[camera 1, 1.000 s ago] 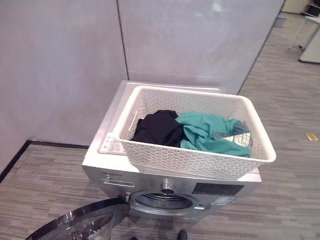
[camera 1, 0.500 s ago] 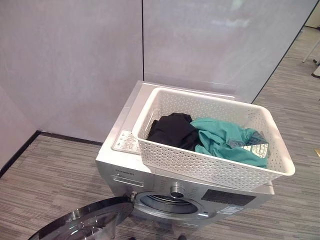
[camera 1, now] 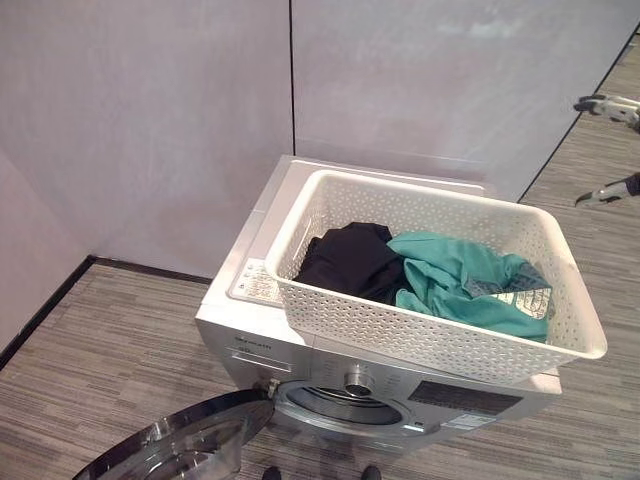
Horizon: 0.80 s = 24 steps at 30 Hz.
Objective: Grab the laundry basket,head to the washer,open it,put in the laundry and shut it.
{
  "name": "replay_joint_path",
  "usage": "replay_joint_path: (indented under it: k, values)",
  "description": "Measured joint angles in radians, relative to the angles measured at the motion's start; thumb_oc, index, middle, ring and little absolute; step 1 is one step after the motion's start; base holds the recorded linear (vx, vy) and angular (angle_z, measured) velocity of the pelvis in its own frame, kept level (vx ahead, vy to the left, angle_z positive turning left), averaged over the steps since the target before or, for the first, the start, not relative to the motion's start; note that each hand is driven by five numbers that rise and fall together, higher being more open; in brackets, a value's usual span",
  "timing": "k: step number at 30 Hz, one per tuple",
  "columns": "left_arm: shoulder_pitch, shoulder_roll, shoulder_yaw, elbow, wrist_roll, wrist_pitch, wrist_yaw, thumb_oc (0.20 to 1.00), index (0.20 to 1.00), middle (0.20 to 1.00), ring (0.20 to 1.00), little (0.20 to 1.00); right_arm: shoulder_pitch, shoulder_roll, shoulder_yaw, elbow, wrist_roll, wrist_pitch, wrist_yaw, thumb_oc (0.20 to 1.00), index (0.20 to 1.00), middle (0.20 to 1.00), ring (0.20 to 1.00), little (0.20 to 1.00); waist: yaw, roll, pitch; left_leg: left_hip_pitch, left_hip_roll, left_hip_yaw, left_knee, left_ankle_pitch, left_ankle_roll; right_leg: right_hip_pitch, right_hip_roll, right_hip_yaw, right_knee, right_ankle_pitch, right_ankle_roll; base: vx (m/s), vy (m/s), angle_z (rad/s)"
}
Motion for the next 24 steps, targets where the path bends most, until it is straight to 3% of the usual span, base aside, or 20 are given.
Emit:
replay_joint_path:
  k: [4, 9, 10, 12, 19, 24]
  values:
    - [-0.007, 0.006, 0.003, 0.0, 0.009, 0.007, -0.011, 1.0, 1.0, 1.0, 1.0, 1.0, -0.037, 0.0, 0.008, -0.048, 0.015, 0.002, 0.021, 1.0, 1.0, 1.0, 1.0, 1.0, -0.003, -0.003, 0.005, 0.001, 0.0, 0.001, 0.0, 0.001, 0.002, -0.001, 0.0, 0.0, 0.002, 0.0, -0.001, 0.0, 0.0, 0.0]
    - [-0.011, 0.018, 0.031, -0.009, 0.017, 0.011, -0.031, 1.0, 1.0, 1.0, 1.0, 1.0, -0.048, -0.004, 0.035, -0.249, 0.026, 0.013, 0.069, 1.0, 1.0, 1.0, 1.0, 1.0, -0.011, -0.012, 0.012, 0.005, -0.002, 0.003, 0.0, 0.001, 0.002, -0.001, 0.0, 0.004, 0.003, -0.001, 0.0, 0.0, 0.0, 0.0]
    - [-0.01, 0.02, 0.034, -0.008, 0.018, 0.011, -0.035, 1.0, 1.0, 1.0, 1.0, 1.0, 0.009, -0.021, -0.031, -0.317, 0.025, 0.014, 0.079, 1.0, 1.0, 1.0, 1.0, 1.0, -0.017, -0.013, 0.014, 0.006, -0.002, 0.004, 0.0, 0.001, 0.001, -0.002, 0.0, 0.004, 0.003, -0.001, 0.0, 0.0, 0.0, 0.0]
    - [-0.011, 0.02, 0.037, -0.006, 0.019, 0.012, -0.037, 1.0, 1.0, 1.0, 1.0, 1.0, 0.014, -0.041, -0.047, -0.361, 0.027, 0.012, 0.097, 1.0, 1.0, 1.0, 1.0, 1.0, -0.021, -0.014, 0.018, 0.009, -0.001, 0.009, 0.0, 0.001, 0.001, -0.001, 0.0, 0.01, 0.003, -0.001, -0.001, 0.0, 0.007, -0.08]
    - [-0.01, 0.026, 0.071, -0.002, 0.027, 0.012, -0.051, 1.0, 1.0, 1.0, 1.0, 1.0, 0.054, -0.133, -0.045, -0.374, 0.01, 0.002, 0.143, 1.0, 1.0, 1.0, 1.0, 1.0, -0.026, -0.028, 0.03, 0.014, 0.001, 0.028, -0.001, -0.004, -0.001, -0.001, 0.001, 0.025, 0.003, 0.002, -0.002, 0.0, 0.003, -0.06]
    - [-0.01, 0.034, 0.074, -0.002, 0.028, 0.011, -0.064, 1.0, 1.0, 1.0, 1.0, 1.0, 0.154, -0.141, -0.047, -0.385, -0.142, -0.006, 0.148, 1.0, 1.0, 1.0, 1.0, 1.0, -0.028, -0.037, 0.035, 0.015, 0.001, 0.03, 0.0, -0.003, -0.001, -0.006, 0.002, 0.028, 0.003, 0.003, 0.0, 0.0, 0.0, 0.0]
